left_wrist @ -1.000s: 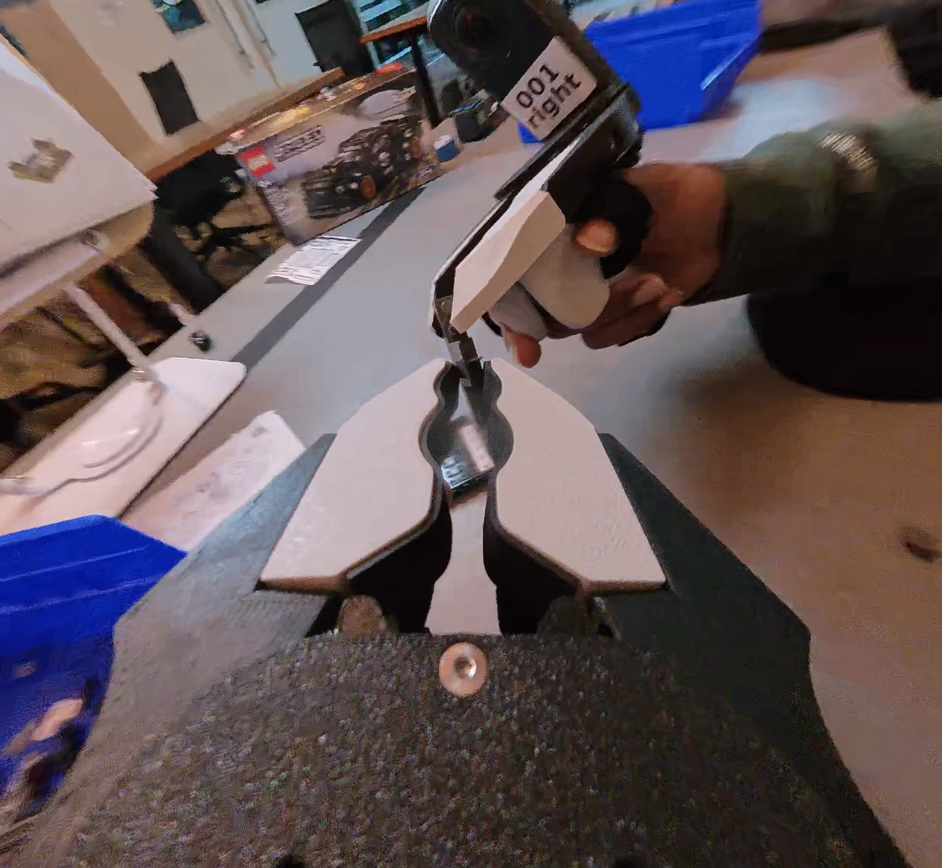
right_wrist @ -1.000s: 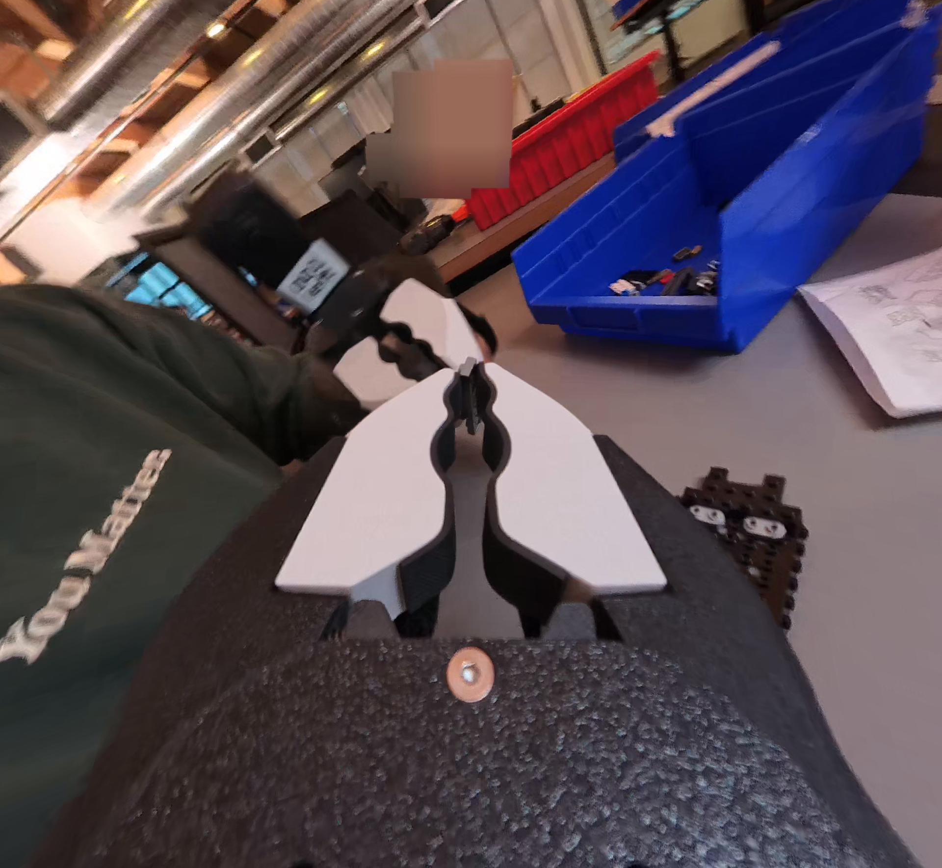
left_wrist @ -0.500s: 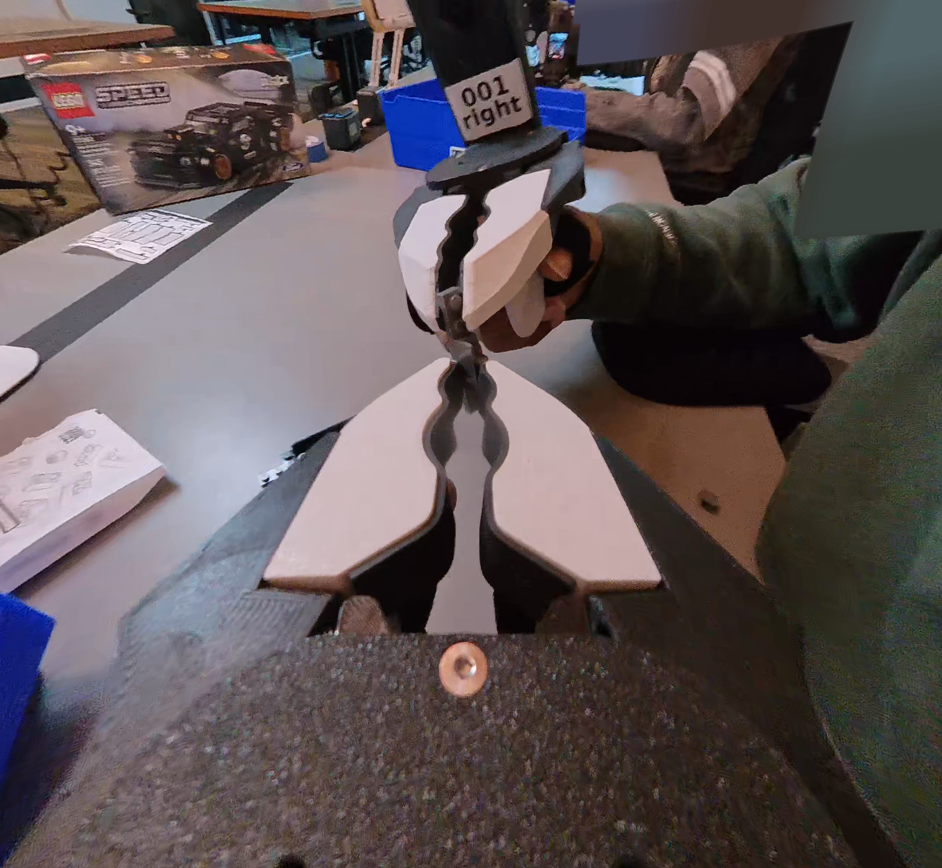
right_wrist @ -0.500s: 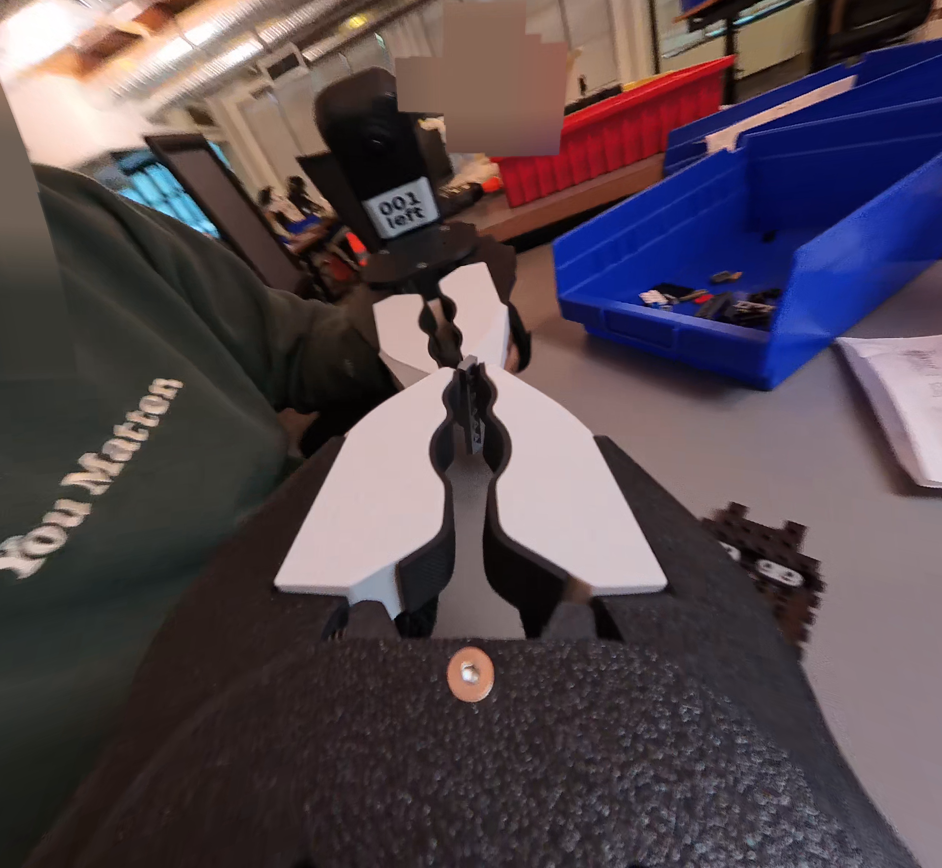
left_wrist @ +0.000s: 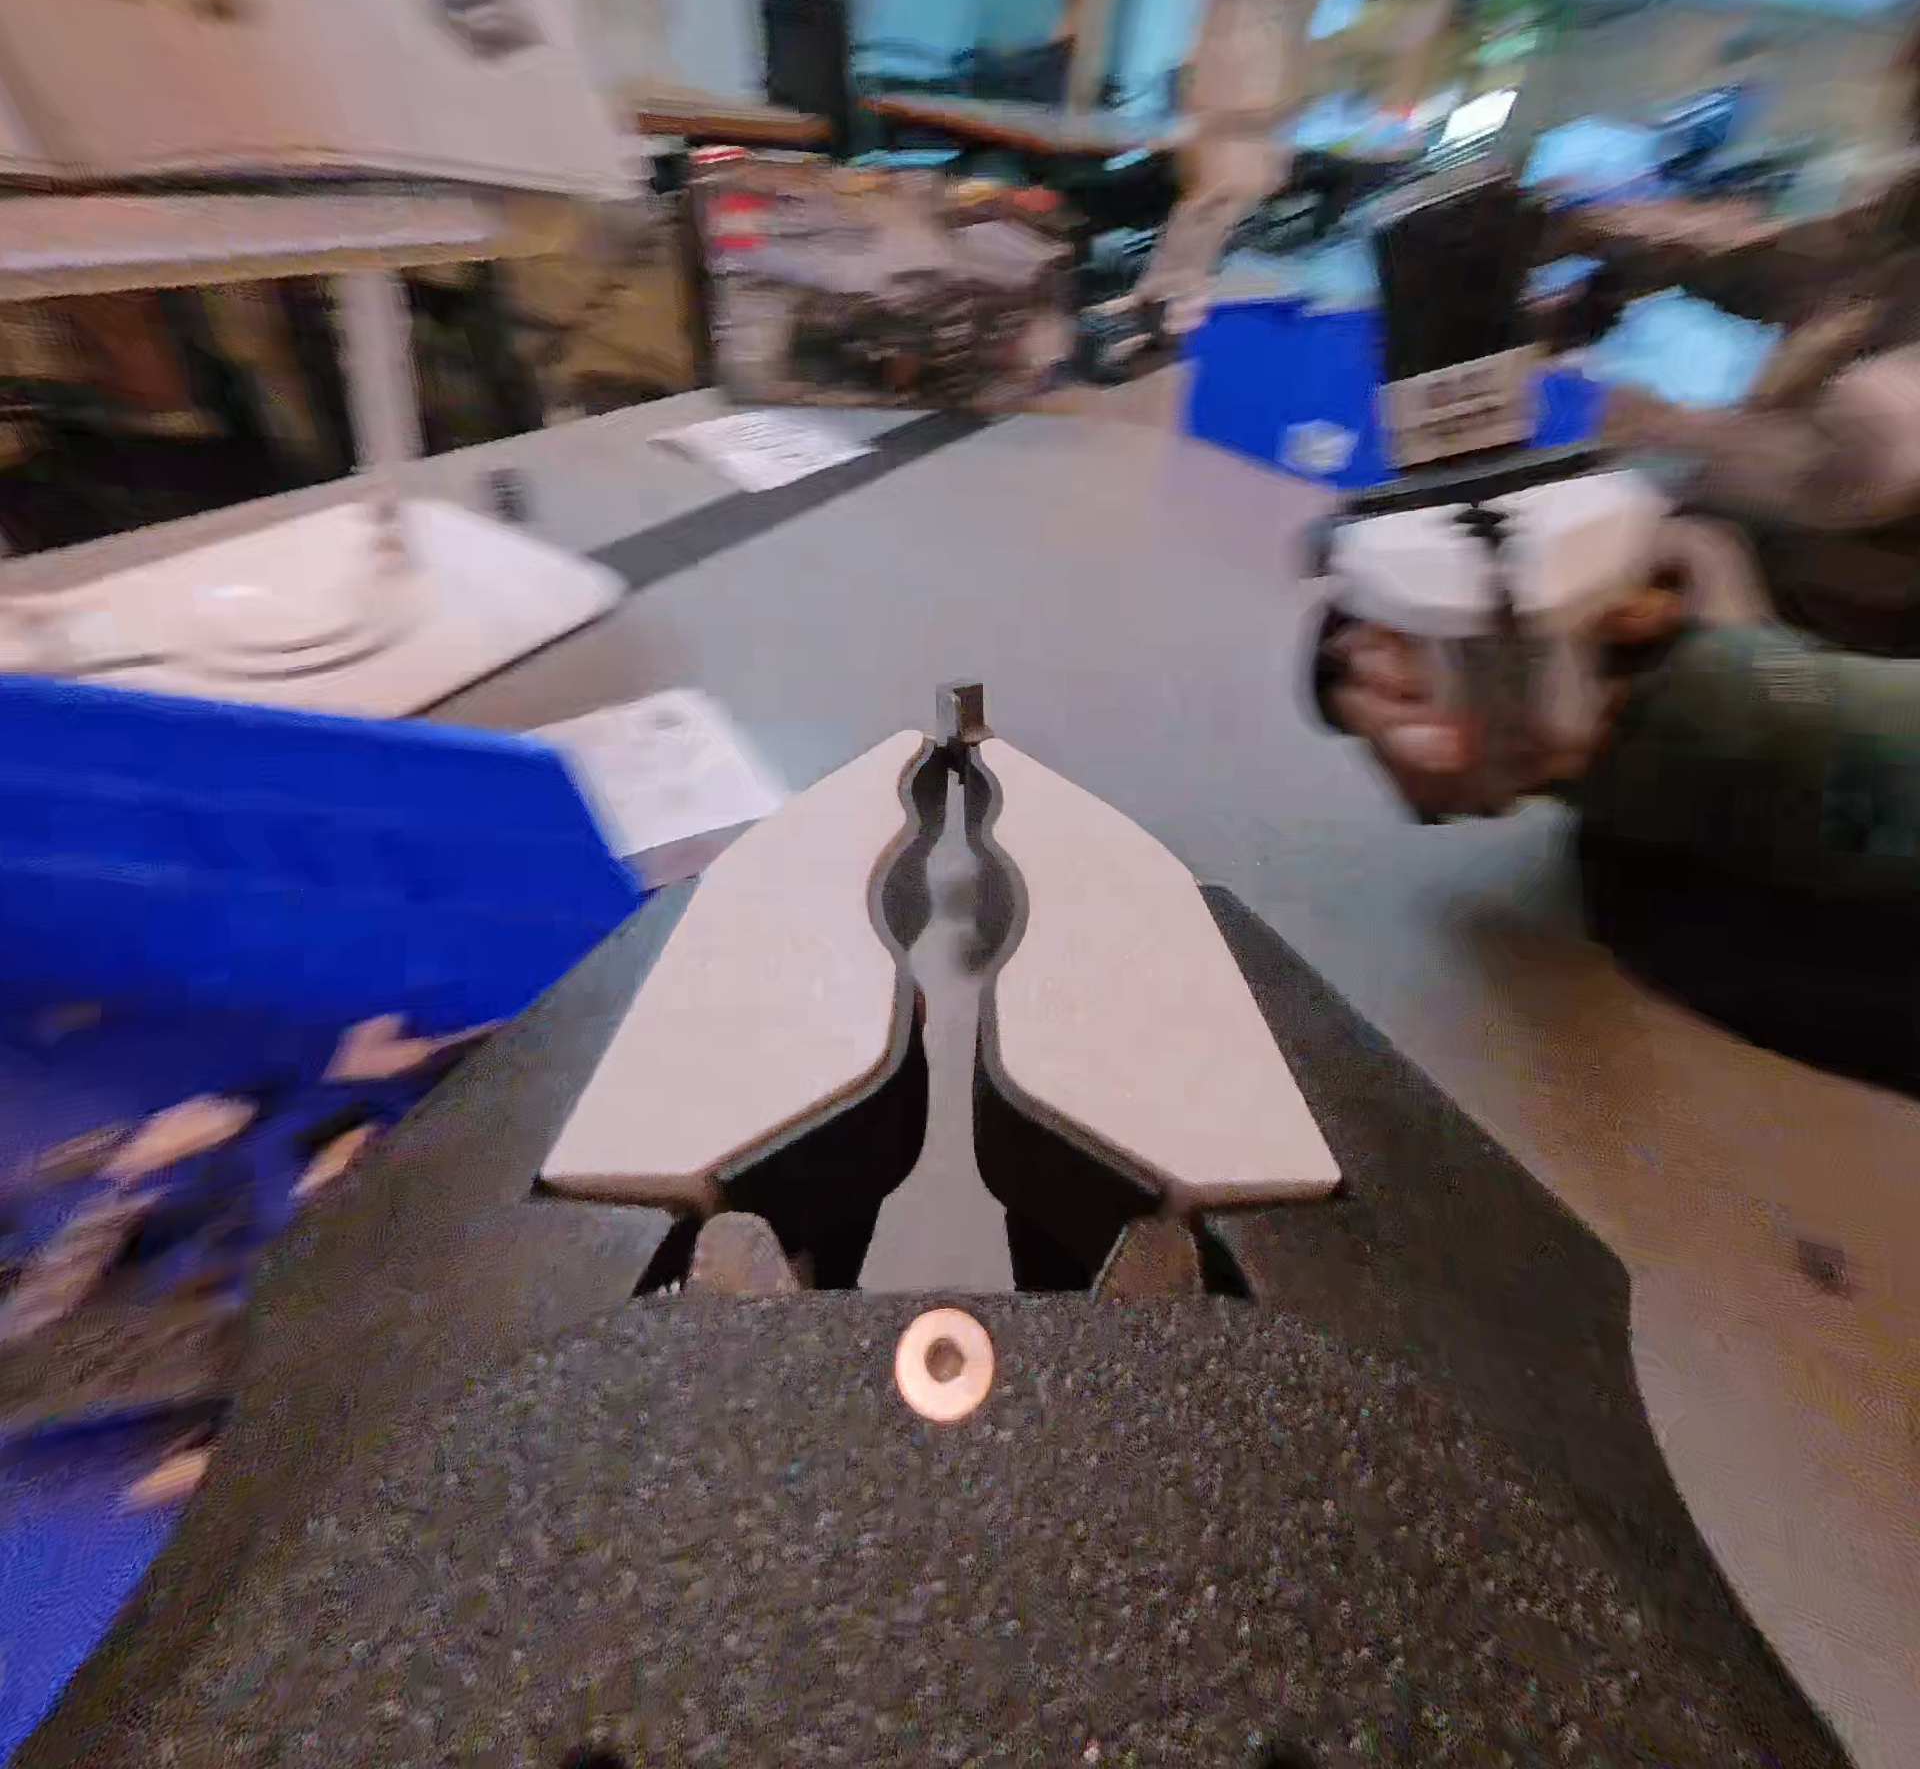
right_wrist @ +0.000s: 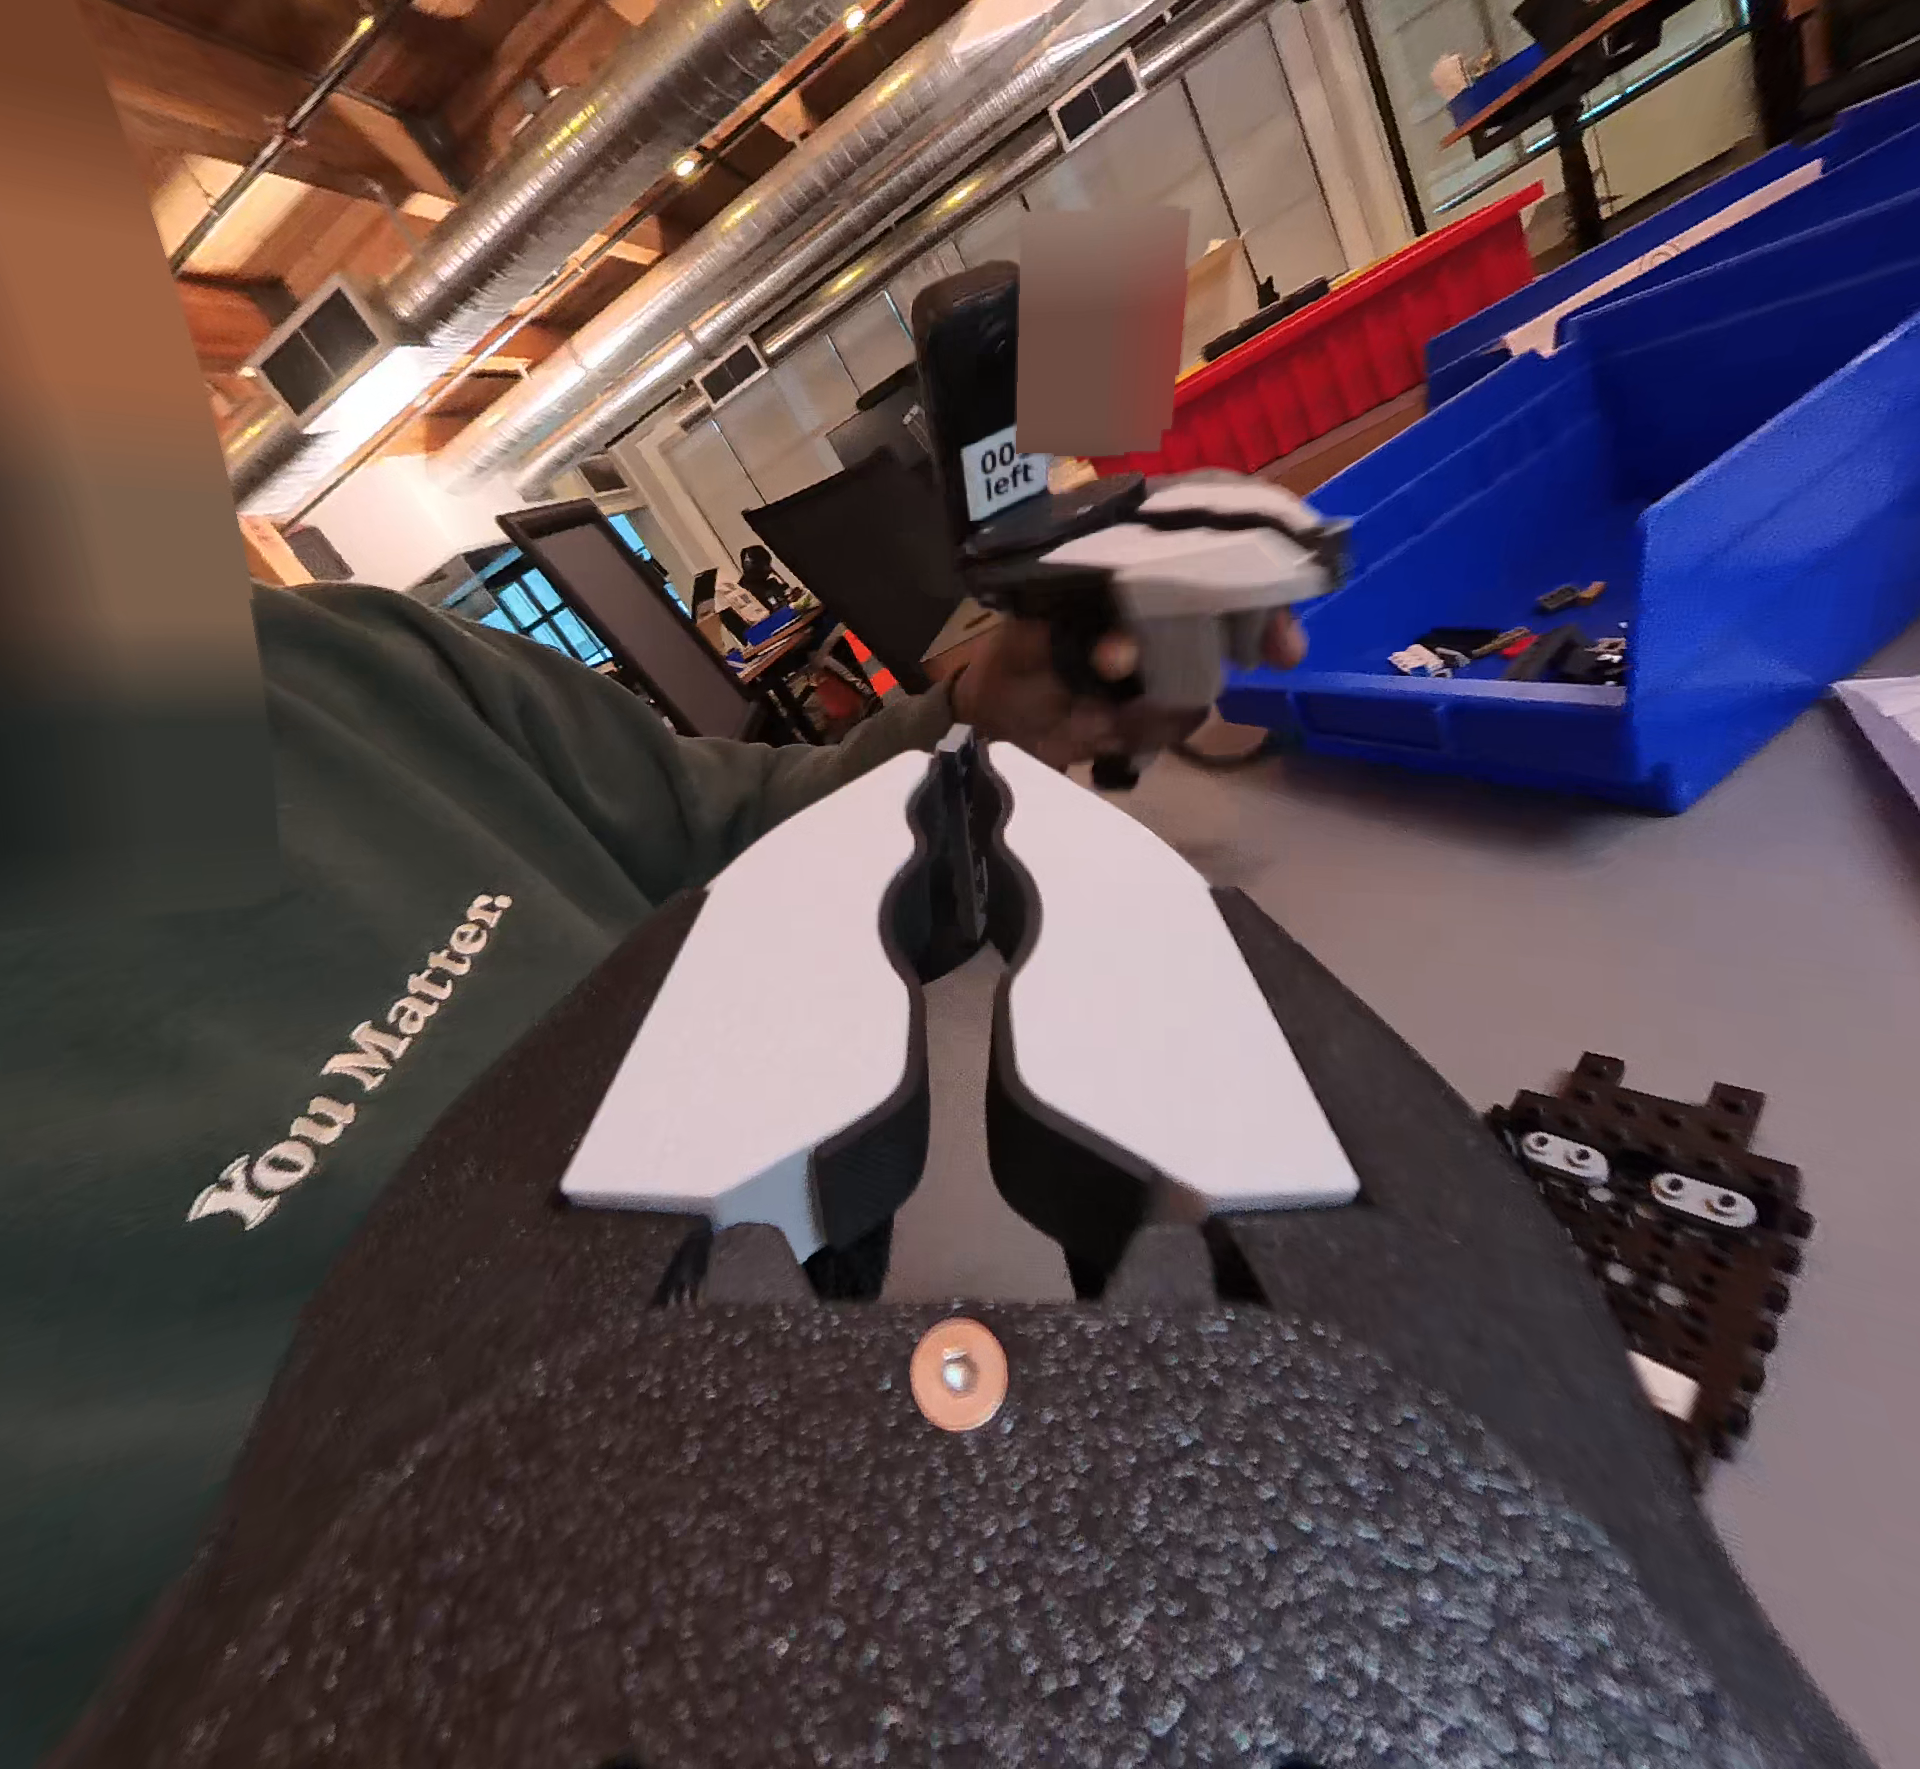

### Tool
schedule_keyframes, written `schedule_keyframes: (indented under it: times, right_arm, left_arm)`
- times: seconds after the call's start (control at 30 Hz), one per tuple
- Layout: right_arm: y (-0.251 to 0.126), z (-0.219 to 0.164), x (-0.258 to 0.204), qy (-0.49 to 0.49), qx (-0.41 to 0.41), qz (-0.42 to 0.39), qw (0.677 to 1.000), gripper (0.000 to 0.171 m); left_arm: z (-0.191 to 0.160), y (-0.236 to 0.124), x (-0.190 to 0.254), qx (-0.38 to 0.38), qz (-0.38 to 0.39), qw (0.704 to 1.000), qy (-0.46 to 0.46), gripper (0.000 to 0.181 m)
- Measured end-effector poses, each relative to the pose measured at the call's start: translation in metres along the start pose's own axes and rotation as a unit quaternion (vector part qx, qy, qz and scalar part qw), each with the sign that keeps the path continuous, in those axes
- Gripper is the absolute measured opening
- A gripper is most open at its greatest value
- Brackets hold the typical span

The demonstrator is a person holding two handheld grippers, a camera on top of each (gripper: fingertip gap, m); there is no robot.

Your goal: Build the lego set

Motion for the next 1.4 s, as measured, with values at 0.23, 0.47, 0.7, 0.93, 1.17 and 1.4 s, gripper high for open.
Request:
schedule_keyframes:
  times: [0.23, 0.47, 0.7, 0.93, 1.17, 1.4]
  right_arm:
    - [0.007, -0.009, 0.000, 0.001, -0.027, 0.001, 1.000, 0.005]
    - [0.000, -0.001, 0.008, 0.006, 0.014, -0.028, 1.000, 0.006]
    - [-0.003, 0.003, 0.014, 0.024, 0.055, -0.033, 0.998, 0.006]
    - [-0.007, 0.005, 0.016, 0.004, 0.033, -0.083, 0.996, 0.009]
    - [0.000, -0.060, -0.025, -0.094, -0.345, 0.008, 0.934, 0.015]
    - [0.001, -0.143, -0.068, -0.052, -0.572, 0.122, 0.810, 0.031]
  left_arm:
    - [-0.042, -0.004, -0.099, -0.198, 0.259, 0.944, 0.045, 0.049]
    - [-0.032, 0.004, -0.041, -0.138, 0.108, 0.979, 0.107, 0.040]
    - [-0.021, 0.015, 0.082, -0.072, -0.182, 0.980, -0.035, 0.031]
    - [-0.008, 0.018, 0.069, -0.072, -0.152, 0.985, -0.022, 0.006]
    - [-0.021, -0.021, -0.080, -0.172, 0.277, 0.940, 0.100, 0.007]
    - [-0.036, -0.031, -0.106, -0.215, 0.334, 0.914, 0.076, 0.069]
Point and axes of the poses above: each gripper's, where its closed fingertips meet, y out along the fingers, z out of its top, x = y × z across the jaws, the point moved 4 cm from there along -y, back along the fingers, and after that the axes turned 10 degrees about z, right-handed, at the moved point
